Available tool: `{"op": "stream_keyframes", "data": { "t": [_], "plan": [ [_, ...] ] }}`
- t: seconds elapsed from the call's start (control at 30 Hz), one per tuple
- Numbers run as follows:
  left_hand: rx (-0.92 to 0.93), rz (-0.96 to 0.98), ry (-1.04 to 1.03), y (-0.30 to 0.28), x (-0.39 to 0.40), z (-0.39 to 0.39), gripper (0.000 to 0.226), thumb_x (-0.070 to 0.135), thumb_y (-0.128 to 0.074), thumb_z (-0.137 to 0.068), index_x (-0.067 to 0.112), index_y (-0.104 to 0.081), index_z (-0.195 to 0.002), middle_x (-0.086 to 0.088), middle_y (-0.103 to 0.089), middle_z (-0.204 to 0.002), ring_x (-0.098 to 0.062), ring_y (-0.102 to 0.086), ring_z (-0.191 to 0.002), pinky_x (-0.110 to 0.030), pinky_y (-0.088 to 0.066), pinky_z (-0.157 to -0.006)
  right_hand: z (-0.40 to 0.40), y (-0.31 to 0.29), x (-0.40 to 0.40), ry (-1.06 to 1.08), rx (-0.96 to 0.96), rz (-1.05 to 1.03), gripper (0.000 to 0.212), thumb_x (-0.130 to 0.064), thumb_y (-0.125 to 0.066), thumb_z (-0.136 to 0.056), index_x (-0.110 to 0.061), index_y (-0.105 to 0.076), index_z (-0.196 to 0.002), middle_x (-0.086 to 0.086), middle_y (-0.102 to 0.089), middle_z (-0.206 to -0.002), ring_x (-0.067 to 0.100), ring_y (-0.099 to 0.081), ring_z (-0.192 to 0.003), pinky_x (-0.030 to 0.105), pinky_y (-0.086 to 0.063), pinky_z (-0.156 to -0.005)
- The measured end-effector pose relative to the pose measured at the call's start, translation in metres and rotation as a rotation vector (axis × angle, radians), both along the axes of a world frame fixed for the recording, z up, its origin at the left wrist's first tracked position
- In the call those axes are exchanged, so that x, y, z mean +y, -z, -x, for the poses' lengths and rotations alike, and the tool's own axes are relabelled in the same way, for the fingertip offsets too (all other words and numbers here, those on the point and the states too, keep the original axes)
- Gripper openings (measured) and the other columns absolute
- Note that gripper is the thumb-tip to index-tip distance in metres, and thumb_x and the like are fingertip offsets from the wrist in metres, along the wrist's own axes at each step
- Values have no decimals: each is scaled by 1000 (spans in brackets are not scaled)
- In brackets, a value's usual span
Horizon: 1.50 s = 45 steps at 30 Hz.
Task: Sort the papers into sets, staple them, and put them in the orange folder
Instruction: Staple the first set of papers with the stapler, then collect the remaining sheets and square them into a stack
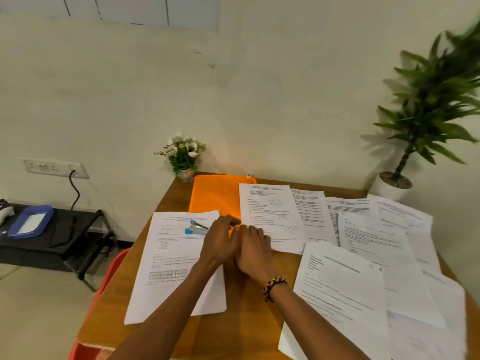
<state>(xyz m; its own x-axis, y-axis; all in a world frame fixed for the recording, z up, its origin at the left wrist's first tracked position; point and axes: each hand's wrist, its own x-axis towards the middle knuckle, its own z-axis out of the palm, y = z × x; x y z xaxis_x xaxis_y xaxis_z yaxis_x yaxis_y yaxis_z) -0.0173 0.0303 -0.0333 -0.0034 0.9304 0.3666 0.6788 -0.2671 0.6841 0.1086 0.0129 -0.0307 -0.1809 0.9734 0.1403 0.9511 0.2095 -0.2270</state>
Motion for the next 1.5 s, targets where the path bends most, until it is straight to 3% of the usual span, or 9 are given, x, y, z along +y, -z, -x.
{"op": "stream_keyframes", "data": {
  "t": [0.1, 0.27, 0.57, 0.83, 1.0, 1.1, 1.27, 1.37, 1.5],
  "plan": [
    [55, 49, 79, 2, 9, -8, 31, 34, -47, -103, 22, -60, -128, -1, -61, -130, -17, -55, -119, -32, -45, -98, -8, 1, 2, -27, 55, -19, 45, -24, -62, -89, -17, -48, -131, 7, -59, -128, 28, -54, -116, 41, -47, -94],
    [183, 40, 163, 0, 21, -21, 53, 44, -31, -100, 16, -57, -137, -7, -56, -143, -26, -51, -130, -40, -43, -108, -40, -4, 7, -11, 449, -37, 43, -37, -55, -98, -19, -52, -138, 3, -60, -136, 23, -55, -122, 36, -45, -103],
    [122, 54, 158, -10, 67, -56, 48, 44, -32, -100, 18, -62, -127, -6, -63, -132, -26, -56, -121, -40, -47, -99, -84, 2, 13, -100, 252, -37, 31, -32, -41, -102, -19, -69, -108, 6, -70, -110, 26, -63, -103, 44, -52, -84],
    [612, 348, 353, -20, 97, -92, 48, 52, -35, -105, 38, -40, -150, -5, -23, -167, -29, -19, -153, -49, -24, -120, -91, 7, 10, -238, 297, -11, 61, -68, -35, -100, -18, -68, -109, 7, -71, -105, 22, -63, -95, 38, -53, -80],
    [880, 438, 384, -14, 102, -91, 70, 65, -43, -97, 43, -16, -157, -3, -6, -170, -29, -9, -155, -56, -25, -119, -123, -8, 22, -96, 478, -134, 45, -59, -46, -100, -23, -73, -92, -8, -73, -92, 8, -63, -84, 30, -49, -73],
    [927, 454, 373, -20, 105, -98, 71, 66, -44, -96, 39, -19, -157, -4, -10, -169, -32, -13, -154, -58, -26, -117, -146, -10, 43, 138, 335, -143, 35, -48, -49, -100, -23, -66, -118, -2, -70, -113, 16, -63, -104, 32, -50, -85],
    [1023, 476, 364, -28, 112, -110, 75, 64, -52, -93, 35, -23, -155, -9, -25, -162, -34, -28, -147, -58, -31, -114, -165, 8, 56, 120, -42, 43, 45, -40, -44, -101, -19, -45, -141, 10, -43, -152, 29, -41, -139, 46, -37, -114],
    [1069, 415, 329, -36, 115, -127, 73, 59, -51, -95, 26, -23, -155, -13, -26, -161, -35, -29, -146, -58, -30, -114, -164, 10, 55, 81, -55, 31, 43, -40, -46, -99, -19, -49, -135, 10, -47, -146, 31, -45, -133, 48, -40, -107],
    [849, 363, 392, -36, 119, -156, 55, 43, -45, -103, 36, -25, -154, -6, -15, -168, -32, -23, -150, -58, -32, -115, -167, 3, 59, 31, -30, 30, 40, -40, -51, -96, -21, -54, -130, 6, -57, -131, 29, -52, -120, 46, -47, -97]
  ]
}}
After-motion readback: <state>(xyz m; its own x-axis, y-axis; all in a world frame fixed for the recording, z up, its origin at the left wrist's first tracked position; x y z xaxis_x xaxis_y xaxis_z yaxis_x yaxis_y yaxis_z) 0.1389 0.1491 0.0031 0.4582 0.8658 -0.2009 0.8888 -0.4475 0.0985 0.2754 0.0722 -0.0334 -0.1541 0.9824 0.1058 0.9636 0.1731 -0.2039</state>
